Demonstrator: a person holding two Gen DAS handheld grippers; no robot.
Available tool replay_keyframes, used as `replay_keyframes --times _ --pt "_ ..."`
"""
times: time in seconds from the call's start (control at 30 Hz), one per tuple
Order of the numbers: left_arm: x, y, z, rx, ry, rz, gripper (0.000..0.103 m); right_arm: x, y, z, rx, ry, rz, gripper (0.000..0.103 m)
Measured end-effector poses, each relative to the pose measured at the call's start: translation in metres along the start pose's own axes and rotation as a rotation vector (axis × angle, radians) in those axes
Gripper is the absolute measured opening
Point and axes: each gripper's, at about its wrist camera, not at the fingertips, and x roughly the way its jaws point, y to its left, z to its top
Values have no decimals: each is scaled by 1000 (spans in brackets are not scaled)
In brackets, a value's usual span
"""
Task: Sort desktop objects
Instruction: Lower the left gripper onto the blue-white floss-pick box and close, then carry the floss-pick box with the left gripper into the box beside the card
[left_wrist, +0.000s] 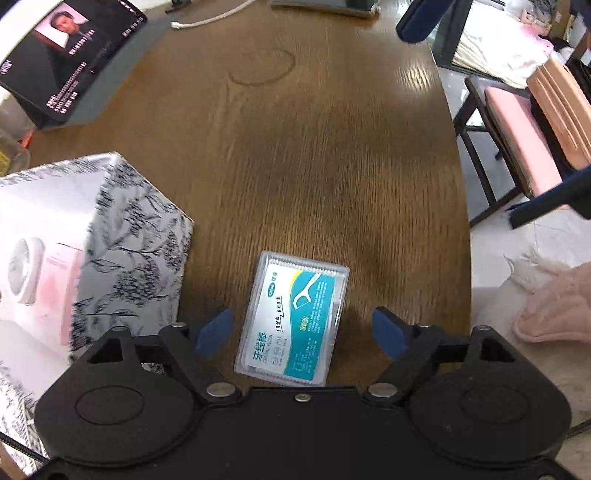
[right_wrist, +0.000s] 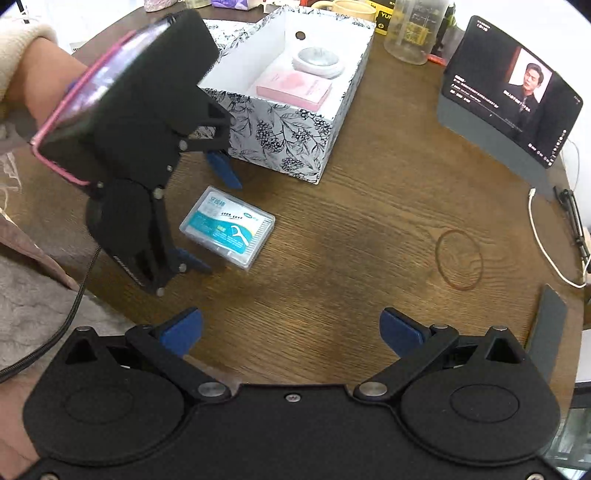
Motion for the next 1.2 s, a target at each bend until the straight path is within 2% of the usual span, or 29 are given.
replay_keyframes --times 0.07,0.2,0.47,0.53,0.87,1.0,1.2 --pt "6 0 -3 23 6 -8 73 1 -1 0 5 2 5 103" --pt "15 5 -9 32 21 -28 73 4 -2 2 10 1 20 103" --pt "11 17 -14 10 -3 -81 70 9 -6 5 17 1 38 103" --pt "7 20 -15 9 -9 -87 57 10 -7 6 21 1 41 103" --pt "1 21 -13 5 -31 -92 57 16 -10 8 30 11 52 103" --pt "-25 28 -10 -20 -89 -114 57 17 -13 11 27 10 44 103" --pt "-96 51 -9 -61 -266 -111 57 12 -16 22 11 -16 51 103"
